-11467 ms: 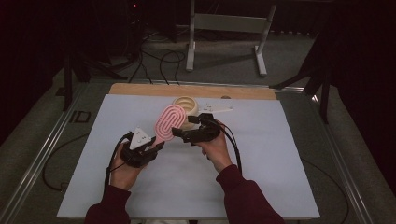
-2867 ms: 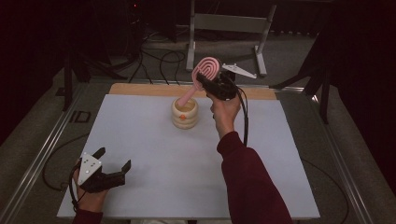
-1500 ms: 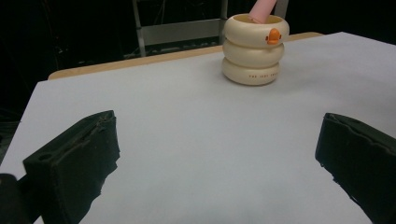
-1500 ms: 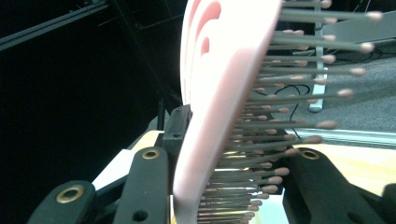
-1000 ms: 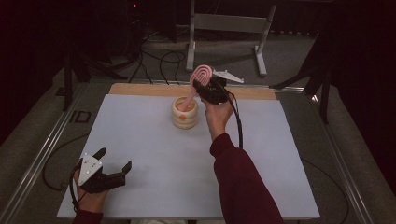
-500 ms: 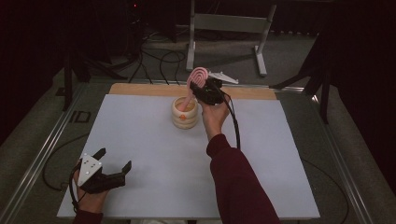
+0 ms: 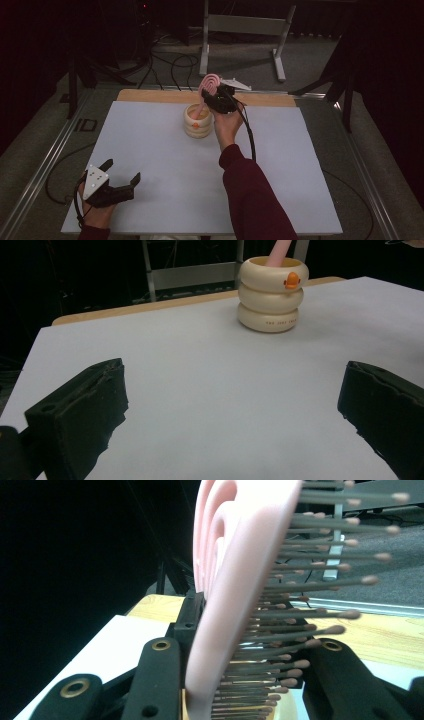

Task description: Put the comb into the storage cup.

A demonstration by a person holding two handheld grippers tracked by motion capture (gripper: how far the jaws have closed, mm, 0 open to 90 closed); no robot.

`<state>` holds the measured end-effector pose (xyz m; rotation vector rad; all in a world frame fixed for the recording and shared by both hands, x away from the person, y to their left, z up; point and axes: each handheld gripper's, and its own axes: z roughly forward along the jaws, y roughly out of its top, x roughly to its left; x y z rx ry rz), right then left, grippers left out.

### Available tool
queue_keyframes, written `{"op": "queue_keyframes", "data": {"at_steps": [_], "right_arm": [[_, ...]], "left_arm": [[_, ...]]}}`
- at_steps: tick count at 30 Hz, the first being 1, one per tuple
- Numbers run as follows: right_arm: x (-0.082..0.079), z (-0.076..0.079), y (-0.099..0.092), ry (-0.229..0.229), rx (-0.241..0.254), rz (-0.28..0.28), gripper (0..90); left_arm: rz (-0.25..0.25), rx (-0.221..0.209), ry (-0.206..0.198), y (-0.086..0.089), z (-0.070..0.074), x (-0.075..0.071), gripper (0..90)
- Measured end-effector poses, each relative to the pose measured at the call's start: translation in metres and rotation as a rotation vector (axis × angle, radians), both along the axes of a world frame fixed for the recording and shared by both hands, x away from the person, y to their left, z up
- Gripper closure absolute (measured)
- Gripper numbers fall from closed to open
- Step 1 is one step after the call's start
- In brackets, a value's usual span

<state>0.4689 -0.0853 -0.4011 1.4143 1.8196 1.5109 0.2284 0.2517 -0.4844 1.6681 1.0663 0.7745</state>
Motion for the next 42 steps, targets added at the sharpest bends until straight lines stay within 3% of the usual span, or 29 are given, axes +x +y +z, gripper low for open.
{"op": "queue_keyframes", "data": {"at_steps": [14, 26, 42], "right_arm": [[0.0, -0.004, 0.006, 0.007, -0.001, 0.009, 63.8], [0.001, -0.009, 0.01, 0.015, -0.04, 0.01, 63.8], [0.004, -0.018, 0.013, 0.037, -0.048, 0.015, 63.7]], "left_arm": [[0.0, -0.001, -0.001, -0.001, -0.001, 0.0, 0.3], [-0.003, 0.002, 0.003, -0.001, -0.001, 0.0, 0.3], [0.0, 0.001, 0.005, 0.0, -0.002, 0.001, 0.3]]}}
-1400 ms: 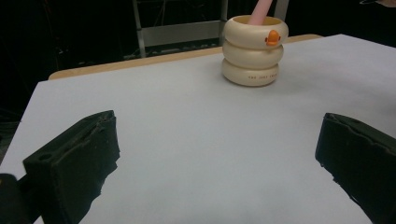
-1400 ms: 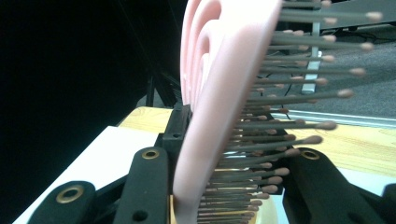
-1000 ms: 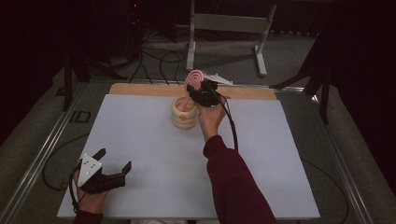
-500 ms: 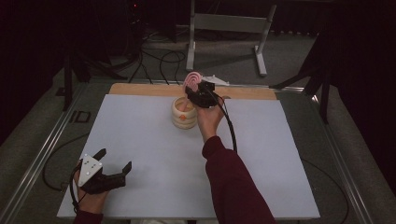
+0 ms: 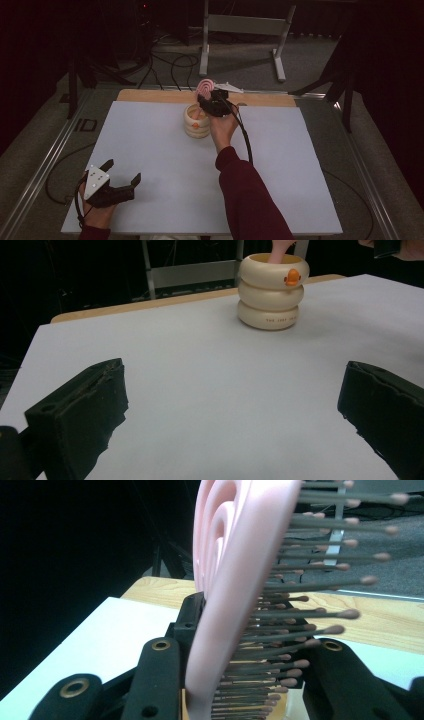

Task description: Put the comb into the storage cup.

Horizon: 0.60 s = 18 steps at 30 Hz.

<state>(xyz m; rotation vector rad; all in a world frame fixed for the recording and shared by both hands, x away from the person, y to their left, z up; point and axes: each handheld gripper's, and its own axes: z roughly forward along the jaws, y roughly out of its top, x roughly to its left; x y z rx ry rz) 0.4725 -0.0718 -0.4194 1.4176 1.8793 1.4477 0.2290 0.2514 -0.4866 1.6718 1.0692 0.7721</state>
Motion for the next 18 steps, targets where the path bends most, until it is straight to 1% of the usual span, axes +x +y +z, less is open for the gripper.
{"op": "queue_keyframes", "data": {"at_steps": [6, 14, 18], "right_arm": [[0.0, -0.0048, 0.0008, 0.01, 0.007, -0.001, 63.7], [-0.0007, -0.0082, 0.0023, 0.01, 0.001, -0.003, 63.6], [-0.0011, -0.0104, 0.0032, 0.018, 0.001, -0.005, 63.6]], "left_arm": [[0.0, -0.001, 0.001, -0.0001, -0.0002, 0.0, 0.3], [0.001, 0.002, 0.002, 0.0001, -0.0002, 0.0, 0.3], [0.0, 0.004, 0.003, 0.0001, -0.0001, 0.0, 0.3]]}}
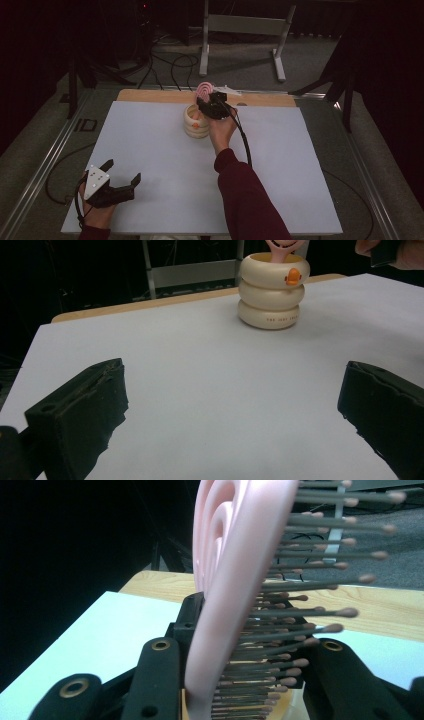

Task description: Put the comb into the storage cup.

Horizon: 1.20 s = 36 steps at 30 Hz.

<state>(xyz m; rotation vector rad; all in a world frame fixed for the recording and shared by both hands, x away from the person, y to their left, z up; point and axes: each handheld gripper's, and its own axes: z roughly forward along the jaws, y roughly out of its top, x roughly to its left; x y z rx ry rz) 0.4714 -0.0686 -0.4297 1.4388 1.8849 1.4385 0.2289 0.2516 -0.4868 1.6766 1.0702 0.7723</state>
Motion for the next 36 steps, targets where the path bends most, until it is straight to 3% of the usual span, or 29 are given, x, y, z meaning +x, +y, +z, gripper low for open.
{"op": "queue_keyframes", "data": {"at_steps": [16, 36], "right_arm": [[-0.002, -0.003, 0.0, -0.004, 0.013, 0.004, 63.1], [-0.003, -0.009, -0.017, 0.015, 0.036, -0.01, 62.8]], "left_arm": [[0.0, -0.001, -0.001, -0.001, 0.0, 0.0, 0.3], [-0.006, 0.004, 0.004, -0.003, -0.001, 0.0, 0.3]]}}
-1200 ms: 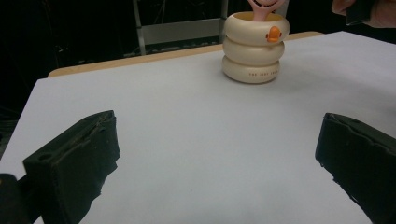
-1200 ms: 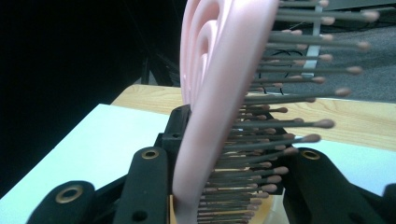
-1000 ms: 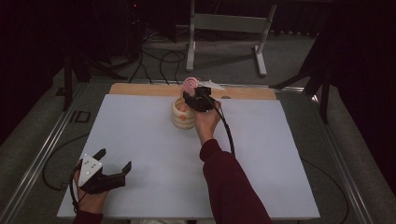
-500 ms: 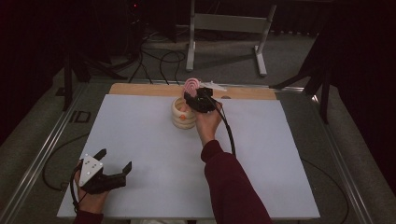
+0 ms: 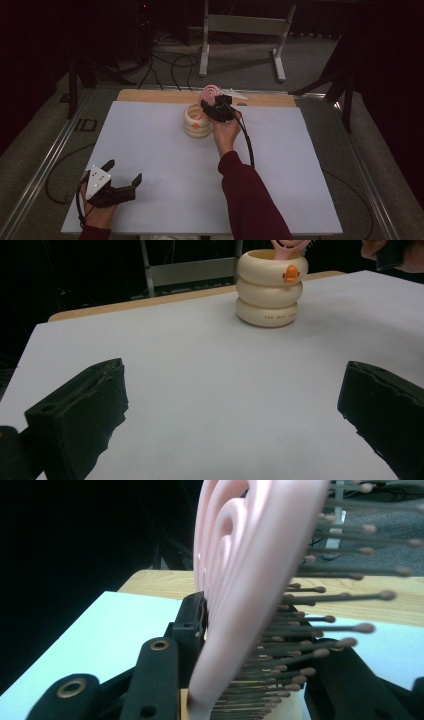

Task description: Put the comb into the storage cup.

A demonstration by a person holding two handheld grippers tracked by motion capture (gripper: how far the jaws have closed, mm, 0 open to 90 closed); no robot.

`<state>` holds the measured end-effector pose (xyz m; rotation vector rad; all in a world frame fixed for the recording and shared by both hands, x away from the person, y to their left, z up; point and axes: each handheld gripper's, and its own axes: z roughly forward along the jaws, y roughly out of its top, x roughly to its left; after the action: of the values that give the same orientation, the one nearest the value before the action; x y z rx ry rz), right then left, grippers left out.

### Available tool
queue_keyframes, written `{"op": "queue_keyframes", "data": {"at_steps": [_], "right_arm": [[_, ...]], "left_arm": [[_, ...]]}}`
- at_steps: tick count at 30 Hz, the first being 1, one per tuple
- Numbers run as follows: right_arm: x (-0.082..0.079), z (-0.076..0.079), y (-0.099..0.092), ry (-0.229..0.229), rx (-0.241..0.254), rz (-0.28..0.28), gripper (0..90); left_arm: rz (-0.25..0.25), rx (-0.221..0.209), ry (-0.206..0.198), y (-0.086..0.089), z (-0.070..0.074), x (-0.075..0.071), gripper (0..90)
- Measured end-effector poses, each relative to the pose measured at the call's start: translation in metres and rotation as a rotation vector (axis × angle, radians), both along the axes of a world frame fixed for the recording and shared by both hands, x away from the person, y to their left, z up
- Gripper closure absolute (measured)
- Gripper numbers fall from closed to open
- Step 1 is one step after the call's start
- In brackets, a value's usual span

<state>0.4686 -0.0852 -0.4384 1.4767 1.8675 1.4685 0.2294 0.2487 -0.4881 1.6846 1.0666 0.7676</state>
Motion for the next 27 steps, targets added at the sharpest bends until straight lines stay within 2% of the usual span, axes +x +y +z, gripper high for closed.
{"op": "queue_keyframes", "data": {"at_steps": [15, 23, 27], "right_arm": [[0.0, -0.003, -0.008, 0.006, -0.006, -0.001, 61.7], [0.0, -0.005, -0.012, 0.019, -0.036, 0.004, 60.1], [0.001, -0.005, -0.013, 0.035, -0.028, 0.008, 58.1]], "left_arm": [[0.0, 0.003, 0.005, -0.001, -0.001, 0.0, 0.3], [0.0, 0.005, 0.006, -0.001, -0.001, 0.001, 0.3], [0.002, 0.007, 0.007, -0.001, -0.001, 0.001, 0.3]]}}
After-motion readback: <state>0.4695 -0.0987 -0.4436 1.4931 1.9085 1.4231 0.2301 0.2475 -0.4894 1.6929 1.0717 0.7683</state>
